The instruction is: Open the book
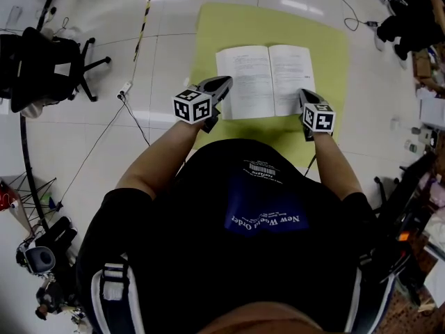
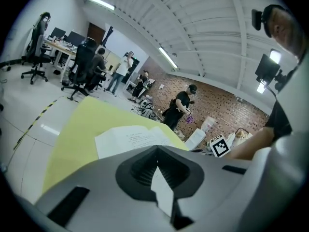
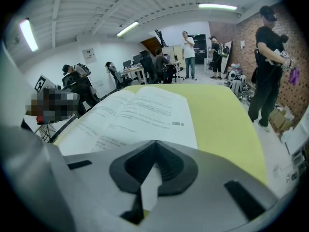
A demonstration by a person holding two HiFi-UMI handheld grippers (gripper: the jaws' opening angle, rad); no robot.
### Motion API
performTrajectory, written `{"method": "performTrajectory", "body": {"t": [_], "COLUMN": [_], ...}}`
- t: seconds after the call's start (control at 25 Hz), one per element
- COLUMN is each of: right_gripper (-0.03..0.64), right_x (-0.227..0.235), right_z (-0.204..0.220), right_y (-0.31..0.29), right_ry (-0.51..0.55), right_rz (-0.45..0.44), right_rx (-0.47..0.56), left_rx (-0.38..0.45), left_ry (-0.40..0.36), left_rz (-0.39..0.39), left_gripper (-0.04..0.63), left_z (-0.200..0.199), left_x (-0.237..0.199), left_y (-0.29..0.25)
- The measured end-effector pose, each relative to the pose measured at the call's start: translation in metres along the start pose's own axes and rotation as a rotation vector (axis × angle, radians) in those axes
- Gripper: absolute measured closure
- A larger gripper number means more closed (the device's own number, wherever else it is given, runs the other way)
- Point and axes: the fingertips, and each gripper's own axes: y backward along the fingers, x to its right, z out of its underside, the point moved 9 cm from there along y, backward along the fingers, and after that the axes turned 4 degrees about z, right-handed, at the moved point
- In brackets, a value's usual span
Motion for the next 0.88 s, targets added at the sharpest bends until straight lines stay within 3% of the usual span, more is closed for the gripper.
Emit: {"method": "performTrajectory", "body": {"t": [0.88], "right_gripper": [0.627], "right_x": [0.0004], "right_z": [-0.0007], "right_y": [-0.0004], "right_ry": [-0.001], "right_rz": [-0.013], "right_rx": [-0.010], "left_rx": [-0.014], "left_ry": [0.014], "left_rz": [-0.021], "left_gripper": [0.589], "left_z": [0.0059], "left_x": [-0.0028], "left_y": [0.0008]}}
